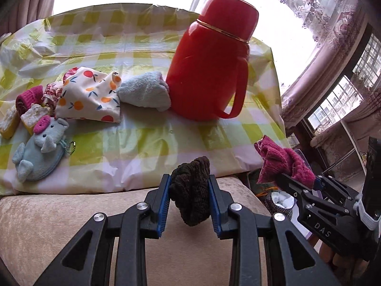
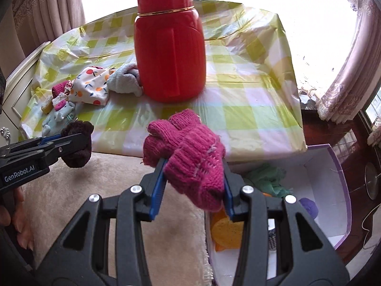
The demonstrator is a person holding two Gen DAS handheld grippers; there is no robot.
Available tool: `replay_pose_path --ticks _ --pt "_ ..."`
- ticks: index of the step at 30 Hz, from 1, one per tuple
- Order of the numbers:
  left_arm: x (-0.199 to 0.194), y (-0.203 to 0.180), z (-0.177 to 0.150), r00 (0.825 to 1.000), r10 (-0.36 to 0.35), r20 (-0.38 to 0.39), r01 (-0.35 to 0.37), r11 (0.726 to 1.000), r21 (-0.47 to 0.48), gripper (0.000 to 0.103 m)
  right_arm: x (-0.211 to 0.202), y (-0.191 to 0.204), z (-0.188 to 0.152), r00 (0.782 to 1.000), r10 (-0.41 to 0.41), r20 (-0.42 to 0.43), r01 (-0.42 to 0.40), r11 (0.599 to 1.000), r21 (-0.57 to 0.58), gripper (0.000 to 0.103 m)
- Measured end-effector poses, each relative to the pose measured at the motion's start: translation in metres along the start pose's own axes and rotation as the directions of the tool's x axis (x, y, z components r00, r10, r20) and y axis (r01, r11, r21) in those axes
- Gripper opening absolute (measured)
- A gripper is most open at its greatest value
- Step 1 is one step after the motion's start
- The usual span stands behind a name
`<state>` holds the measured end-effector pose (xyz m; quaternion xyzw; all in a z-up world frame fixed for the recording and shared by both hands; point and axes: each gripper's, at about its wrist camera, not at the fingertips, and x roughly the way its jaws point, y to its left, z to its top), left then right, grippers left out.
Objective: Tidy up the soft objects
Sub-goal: 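Carry the brown cake and pink glove over the white box and release both, then move both open tools back over the items on the bed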
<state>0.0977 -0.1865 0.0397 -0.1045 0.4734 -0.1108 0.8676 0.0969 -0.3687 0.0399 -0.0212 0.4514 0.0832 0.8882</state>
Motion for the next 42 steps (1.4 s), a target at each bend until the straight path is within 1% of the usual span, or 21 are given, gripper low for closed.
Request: replay_pose_path --ticks 3,7,10,14,15,16,17,18,19,20,22,24,26,29,31,33,34,37,38,40,42 --pt "0.012 -0.03 -0.006 0.996 -0.079 -0.048 0.081 0.996 0.039 0.031 -0.012 -0.036 -0.013 0.998 -0.059 -0.011 0.06 0.997 0.058 0.046" --pt "0.021 -0.064 -0.015 0.985 -0.141 -0.097 0.15 0.984 0.092 0.031 -0.027 -0.078 -0.029 0.992 -0.126 -0.03 0.129 0.982 0.135 0.049" --pt "0.025 -0.089 -0.023 0.971 -0.193 -0.139 0.211 0.968 0.134 0.032 -0.036 -0.103 -0.041 0.985 -0.168 -0.045 0.174 0.969 0.178 0.05" --pt "0.03 -0.12 -0.035 0.944 -0.261 -0.2 0.297 0.939 0.174 0.033 -0.047 -0.127 -0.054 0.975 -0.214 -0.061 0.222 0.948 0.227 0.051" --pt "0.031 -0.127 -0.037 0.935 -0.28 -0.217 0.321 0.929 0.183 0.035 -0.049 -0.132 -0.056 0.973 -0.222 -0.061 0.23 0.944 0.237 0.052" --pt "0.033 -0.133 -0.041 0.923 -0.303 -0.238 0.35 0.918 0.186 0.04 -0.051 -0.136 -0.058 0.972 -0.229 -0.06 0.236 0.94 0.245 0.054" --pt "0.034 -0.138 -0.044 0.909 -0.325 -0.261 0.377 0.907 0.187 0.05 -0.053 -0.138 -0.059 0.97 -0.236 -0.057 0.243 0.937 0.252 0.057" --pt "0.037 -0.143 -0.047 0.898 -0.337 -0.282 0.395 0.9 0.184 0.057 -0.054 -0.141 -0.06 0.969 -0.243 -0.054 0.249 0.933 0.26 0.061" --pt "0.039 -0.146 -0.05 0.895 -0.335 -0.295 0.397 0.899 0.185 0.066 -0.055 -0.142 -0.06 0.967 -0.248 -0.05 0.252 0.93 0.267 0.062" --pt "0.041 -0.149 -0.053 0.896 -0.326 -0.301 0.391 0.9 0.191 0.067 -0.056 -0.144 -0.06 0.968 -0.249 -0.045 0.251 0.929 0.273 0.064" --pt "0.042 -0.149 -0.055 0.899 -0.308 -0.311 0.379 0.904 0.201 0.067 -0.056 -0.143 -0.059 0.972 -0.233 -0.036 0.234 0.932 0.278 0.065" --pt "0.04 -0.144 -0.053 0.91 -0.289 -0.297 0.355 0.914 0.198 0.067 -0.054 -0.14 -0.058 0.976 -0.213 -0.031 0.214 0.938 0.273 0.065" --pt "0.035 -0.131 -0.049 0.919 -0.278 -0.278 0.336 0.923 0.187 0.067 -0.049 -0.134 -0.055 0.984 -0.176 -0.028 0.177 0.946 0.271 0.065" --pt "0.028 -0.11 -0.041 0.946 -0.222 -0.235 0.263 0.952 0.158 0.067 -0.042 -0.119 -0.051 0.989 -0.145 -0.022 0.146 0.956 0.255 0.065" --pt "0.022 -0.092 -0.035 0.962 -0.192 -0.196 0.221 0.966 0.135 0.067 -0.039 -0.107 -0.046 0.993 -0.119 -0.013 0.118 0.963 0.243 0.065" --pt "0.013 -0.071 -0.03 0.978 -0.143 -0.152 0.162 0.979 0.121 0.067 -0.033 -0.093 -0.04 0.996 -0.09 -0.011 0.09 0.971 0.222 0.065" --pt "0.008 -0.06 -0.028 0.983 -0.124 -0.132 0.139 0.984 0.114 0.067 -0.031 -0.086 -0.037 0.997 -0.076 -0.008 0.076 0.975 0.21 0.065" --pt "-0.003 -0.024 -0.022 0.994 -0.07 -0.084 0.076 0.995 0.071 0.067 -0.021 -0.064 -0.029 0.999 -0.047 -0.02 0.049 0.982 0.18 0.065" --pt "-0.007 -0.011 -0.021 0.997 -0.04 -0.069 0.044 0.997 0.058 0.067 -0.018 -0.057 -0.026 0.999 -0.034 -0.028 0.038 0.984 0.173 0.065" --pt "-0.014 0.014 -0.017 0.999 0.014 -0.041 -0.013 0.999 0.032 0.067 -0.011 -0.044 -0.02 0.999 -0.009 -0.039 0.015 0.988 0.156 0.065" --pt "-0.022 0.04 -0.013 0.998 0.05 -0.023 -0.051 0.999 -0.015 0.067 -0.005 -0.029 -0.014 0.999 0.002 -0.045 0.004 0.991 0.13 0.068"
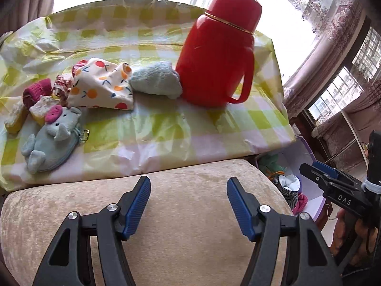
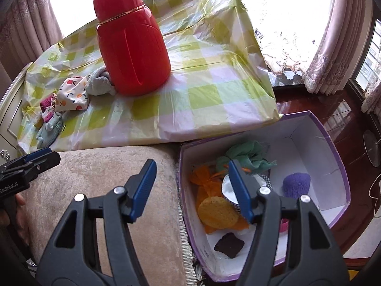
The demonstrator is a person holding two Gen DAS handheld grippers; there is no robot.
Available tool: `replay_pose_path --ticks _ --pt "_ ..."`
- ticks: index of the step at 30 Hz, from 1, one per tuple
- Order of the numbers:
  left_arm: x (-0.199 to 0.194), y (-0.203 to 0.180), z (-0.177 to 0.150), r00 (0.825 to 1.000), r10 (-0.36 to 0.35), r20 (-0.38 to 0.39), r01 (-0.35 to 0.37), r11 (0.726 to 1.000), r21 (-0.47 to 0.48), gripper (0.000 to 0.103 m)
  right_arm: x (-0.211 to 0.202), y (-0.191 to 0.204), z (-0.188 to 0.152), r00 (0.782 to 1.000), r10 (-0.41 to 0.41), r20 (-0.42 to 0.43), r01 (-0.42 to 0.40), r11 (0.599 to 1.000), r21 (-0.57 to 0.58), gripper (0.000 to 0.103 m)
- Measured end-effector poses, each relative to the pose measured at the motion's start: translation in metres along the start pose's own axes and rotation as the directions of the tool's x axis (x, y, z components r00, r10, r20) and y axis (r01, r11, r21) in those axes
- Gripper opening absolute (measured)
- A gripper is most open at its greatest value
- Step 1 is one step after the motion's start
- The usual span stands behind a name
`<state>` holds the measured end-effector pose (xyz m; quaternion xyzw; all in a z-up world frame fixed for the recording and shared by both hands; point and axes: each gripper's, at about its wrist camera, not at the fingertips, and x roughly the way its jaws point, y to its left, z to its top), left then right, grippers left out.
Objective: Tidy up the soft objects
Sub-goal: 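Move both open tools back over the items on the bed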
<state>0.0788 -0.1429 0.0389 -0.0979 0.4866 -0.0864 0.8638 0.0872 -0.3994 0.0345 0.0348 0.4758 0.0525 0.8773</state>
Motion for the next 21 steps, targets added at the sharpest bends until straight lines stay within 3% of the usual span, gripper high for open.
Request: replay_pose_path --ticks 7,21 --pt "-0.023 0.08 0.008 0.991 0.12 0.056 -0.111 0.984 -0.141 0.067 0.025 0.054 0.015 0.997 0.062 -0.036 -0.065 0.993 -0.098 0.069" --pt "-0.042 0.195 0.013 0.962 0.265 0.066 -0.225 0.905 -0.361 0.067 0.056 0.133 0.03 0.986 0.137 -0.09 -0.154 0.964 -0.219 0.069"
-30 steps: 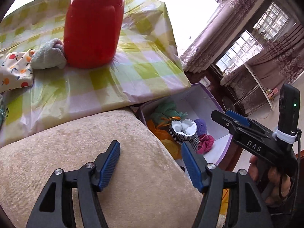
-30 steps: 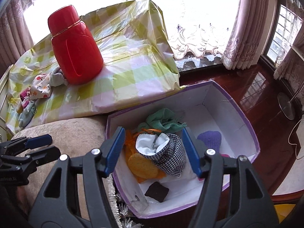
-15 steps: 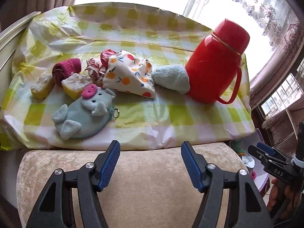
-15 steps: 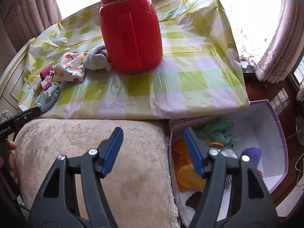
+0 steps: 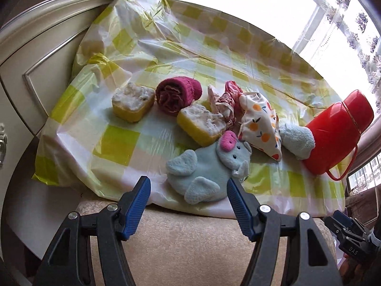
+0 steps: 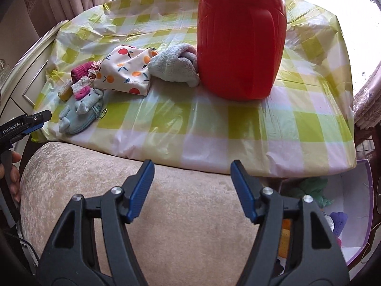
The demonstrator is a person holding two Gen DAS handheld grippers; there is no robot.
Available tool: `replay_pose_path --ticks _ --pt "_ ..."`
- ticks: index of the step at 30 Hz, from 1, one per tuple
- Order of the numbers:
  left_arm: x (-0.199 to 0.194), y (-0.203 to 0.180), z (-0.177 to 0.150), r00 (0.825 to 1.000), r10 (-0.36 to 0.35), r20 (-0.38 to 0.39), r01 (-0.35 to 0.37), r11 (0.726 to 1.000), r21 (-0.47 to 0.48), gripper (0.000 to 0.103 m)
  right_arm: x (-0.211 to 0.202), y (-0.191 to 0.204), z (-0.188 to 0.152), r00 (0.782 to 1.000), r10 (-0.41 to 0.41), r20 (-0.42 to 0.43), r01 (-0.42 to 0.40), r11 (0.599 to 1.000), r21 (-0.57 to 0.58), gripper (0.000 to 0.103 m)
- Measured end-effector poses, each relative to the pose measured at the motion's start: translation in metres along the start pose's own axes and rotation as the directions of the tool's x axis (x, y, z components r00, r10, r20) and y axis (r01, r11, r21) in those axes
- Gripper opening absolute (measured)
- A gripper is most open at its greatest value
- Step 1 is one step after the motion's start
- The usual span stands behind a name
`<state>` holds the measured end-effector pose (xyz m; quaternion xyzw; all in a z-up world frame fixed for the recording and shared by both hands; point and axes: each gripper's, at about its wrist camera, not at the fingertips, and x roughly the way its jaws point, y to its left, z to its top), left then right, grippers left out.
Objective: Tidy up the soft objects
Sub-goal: 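Move both open tools back over the items on the bed, then grasp the yellow sponge cake with the left tool while the right tool grasps the fruit-print pouch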
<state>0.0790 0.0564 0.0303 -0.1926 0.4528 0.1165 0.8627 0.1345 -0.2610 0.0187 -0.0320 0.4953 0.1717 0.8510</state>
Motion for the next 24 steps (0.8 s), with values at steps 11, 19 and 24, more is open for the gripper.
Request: replay_pose_path --ticks 11,19,24 --pt "0.039 0.039 0.056 0.991 0.133 0.031 -0.134 0.991 0.021 0.067 0.021 0.026 0.023 1.0 0.005 -0.016 -0.006 1.0 -0.031 0.07" --pt "0.085 0.046 0.086 0.982 0.19 -0.006 -0.188 0.975 0.122 0.068 0.034 0.043 0.044 0.997 0.075 -0.005 -0.075 0.997 -0.009 0.07" --pt "0.106 0.046 0.095 0.977 0.214 -0.019 -0.208 0.962 0.179 0.068 0.047 0.057 0.062 0.991 0.136 -0.001 -0.136 0.991 0.016 0.07"
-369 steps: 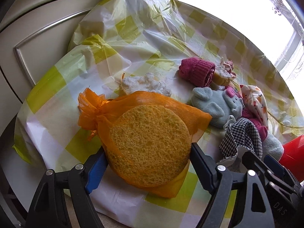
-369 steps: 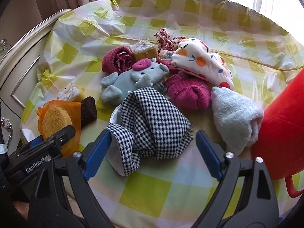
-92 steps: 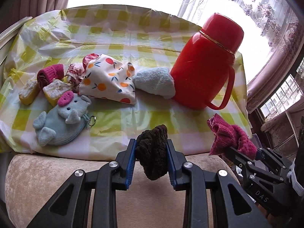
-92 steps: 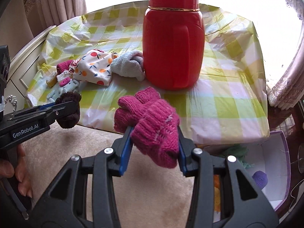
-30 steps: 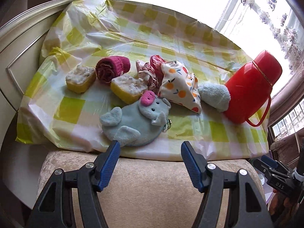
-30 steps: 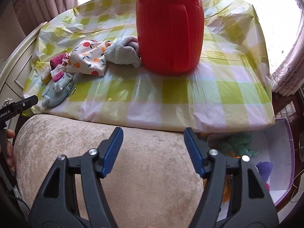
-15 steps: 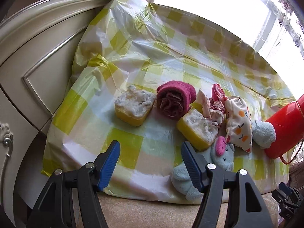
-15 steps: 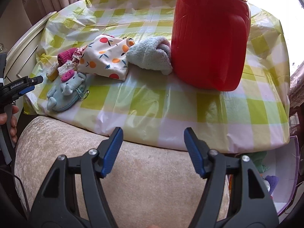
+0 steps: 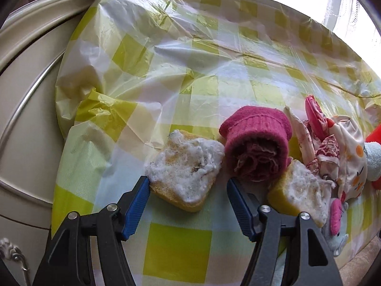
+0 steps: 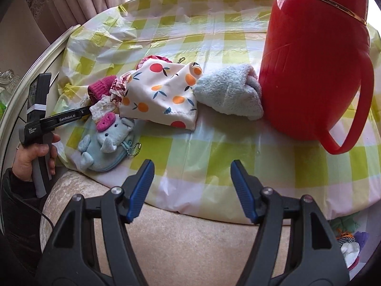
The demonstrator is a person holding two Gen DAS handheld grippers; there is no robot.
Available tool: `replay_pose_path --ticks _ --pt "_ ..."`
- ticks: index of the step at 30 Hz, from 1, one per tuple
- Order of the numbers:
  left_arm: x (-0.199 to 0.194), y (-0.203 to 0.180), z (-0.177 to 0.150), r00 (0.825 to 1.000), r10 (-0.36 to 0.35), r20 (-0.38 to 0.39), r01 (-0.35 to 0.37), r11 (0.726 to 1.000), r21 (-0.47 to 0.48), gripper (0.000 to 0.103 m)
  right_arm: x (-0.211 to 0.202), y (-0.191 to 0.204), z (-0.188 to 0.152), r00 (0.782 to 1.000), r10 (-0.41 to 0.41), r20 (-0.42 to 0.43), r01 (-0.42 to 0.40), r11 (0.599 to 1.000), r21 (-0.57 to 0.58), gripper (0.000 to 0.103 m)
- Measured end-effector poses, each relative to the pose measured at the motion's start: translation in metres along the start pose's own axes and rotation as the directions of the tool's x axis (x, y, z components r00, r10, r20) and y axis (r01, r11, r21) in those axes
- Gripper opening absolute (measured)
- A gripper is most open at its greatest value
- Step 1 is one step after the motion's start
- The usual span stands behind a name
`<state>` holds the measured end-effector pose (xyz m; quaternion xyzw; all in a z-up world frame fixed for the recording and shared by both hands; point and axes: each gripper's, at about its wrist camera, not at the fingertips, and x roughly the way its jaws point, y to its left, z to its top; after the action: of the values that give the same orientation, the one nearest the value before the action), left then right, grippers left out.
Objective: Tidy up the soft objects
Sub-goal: 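Grasp the yellow sponge cake with the left tool while the right tool grasps the fruit-print pouch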
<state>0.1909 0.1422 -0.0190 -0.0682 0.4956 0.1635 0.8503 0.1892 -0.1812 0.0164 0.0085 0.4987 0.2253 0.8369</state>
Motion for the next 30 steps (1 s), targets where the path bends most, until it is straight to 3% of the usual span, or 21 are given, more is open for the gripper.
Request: replay_pose_path --ticks 5,9,12,16,20,30 --pt "0.016 0.003 0.004 0.999 -0.026 -0.026 0.026 1.0 0.003 0.068 0.017 0.016 0.016 0.999 0.043 0.006 -0.043 0.999 0.006 0.07" --pt "0.019 0.003 0.006 0.998 -0.056 0.002 0.056 0.998 0.014 0.066 0.027 0.028 0.023 0.995 0.098 -0.005 -0.098 0.995 0.013 0.072" --pt "0.017 -0.001 0.004 0.998 -0.069 0.016 0.068 0.997 0.033 0.052 0.036 0.039 0.026 0.992 0.127 -0.018 -0.127 0.992 0.015 0.073" --pt "0.015 -0.001 0.001 0.997 -0.077 0.026 0.077 0.997 0.026 0.049 0.049 0.054 0.027 0.984 0.168 -0.057 -0.167 0.986 0.022 0.073" --pt "0.01 0.002 -0.006 0.996 -0.087 0.029 0.087 0.996 0.007 0.048 0.053 0.053 0.034 0.989 0.142 -0.039 -0.14 0.989 0.048 0.073" --pt "-0.02 0.014 -0.025 0.992 -0.063 0.106 0.073 0.993 -0.089 0.048 0.063 0.064 0.074 0.998 -0.019 0.067 0.016 0.998 0.055 0.085"
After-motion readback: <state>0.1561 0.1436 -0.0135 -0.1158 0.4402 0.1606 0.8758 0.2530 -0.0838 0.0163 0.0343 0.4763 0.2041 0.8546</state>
